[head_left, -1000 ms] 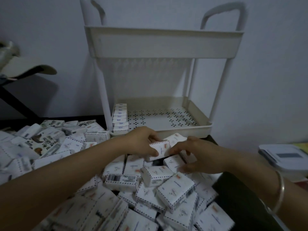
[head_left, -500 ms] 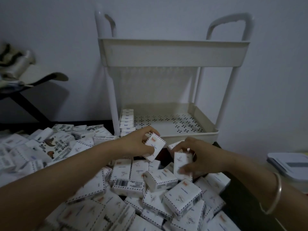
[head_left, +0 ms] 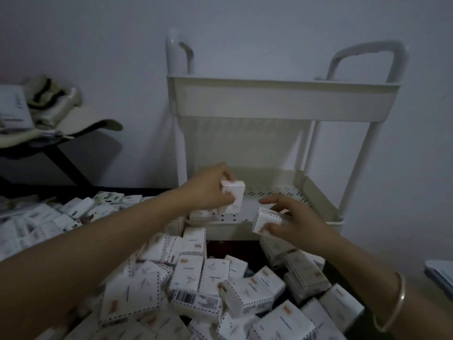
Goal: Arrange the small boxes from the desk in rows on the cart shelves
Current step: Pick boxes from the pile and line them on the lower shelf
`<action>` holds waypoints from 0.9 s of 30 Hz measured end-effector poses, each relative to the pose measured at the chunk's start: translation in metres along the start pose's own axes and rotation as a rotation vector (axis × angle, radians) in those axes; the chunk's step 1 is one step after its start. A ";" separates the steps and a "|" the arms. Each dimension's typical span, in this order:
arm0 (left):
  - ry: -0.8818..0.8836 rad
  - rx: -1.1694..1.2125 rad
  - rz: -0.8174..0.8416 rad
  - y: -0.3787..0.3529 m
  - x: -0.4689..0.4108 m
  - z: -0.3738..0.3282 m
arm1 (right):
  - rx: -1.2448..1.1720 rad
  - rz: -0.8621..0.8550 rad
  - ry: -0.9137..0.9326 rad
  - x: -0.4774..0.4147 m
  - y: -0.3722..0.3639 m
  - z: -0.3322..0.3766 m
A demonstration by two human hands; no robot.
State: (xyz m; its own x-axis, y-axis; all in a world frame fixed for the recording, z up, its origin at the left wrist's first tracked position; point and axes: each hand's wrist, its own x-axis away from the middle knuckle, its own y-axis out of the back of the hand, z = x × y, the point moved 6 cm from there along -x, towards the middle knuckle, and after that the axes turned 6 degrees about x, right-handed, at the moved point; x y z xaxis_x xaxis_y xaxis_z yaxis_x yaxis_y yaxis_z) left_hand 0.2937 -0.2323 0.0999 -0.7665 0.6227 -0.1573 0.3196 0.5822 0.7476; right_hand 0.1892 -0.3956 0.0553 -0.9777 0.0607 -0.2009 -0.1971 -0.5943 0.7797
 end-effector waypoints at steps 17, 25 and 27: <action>0.188 -0.783 -0.376 0.014 -0.140 0.051 | -0.294 -0.194 -0.210 -0.128 -0.024 -0.050; 0.191 -0.904 -0.196 -0.008 -0.152 0.074 | -0.174 -0.110 -0.195 -0.172 -0.040 -0.062; 0.256 -0.903 -0.163 -0.007 -0.151 0.081 | -0.101 -0.104 -0.196 -0.182 -0.040 -0.060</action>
State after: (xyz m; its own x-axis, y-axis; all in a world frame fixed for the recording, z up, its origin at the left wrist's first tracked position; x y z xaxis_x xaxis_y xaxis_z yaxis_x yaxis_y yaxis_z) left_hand 0.4526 -0.2884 0.0666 -0.8966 0.3739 -0.2372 -0.2708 -0.0392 0.9618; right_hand 0.3798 -0.4312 0.0252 -0.9497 0.2747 -0.1504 -0.2992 -0.6536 0.6952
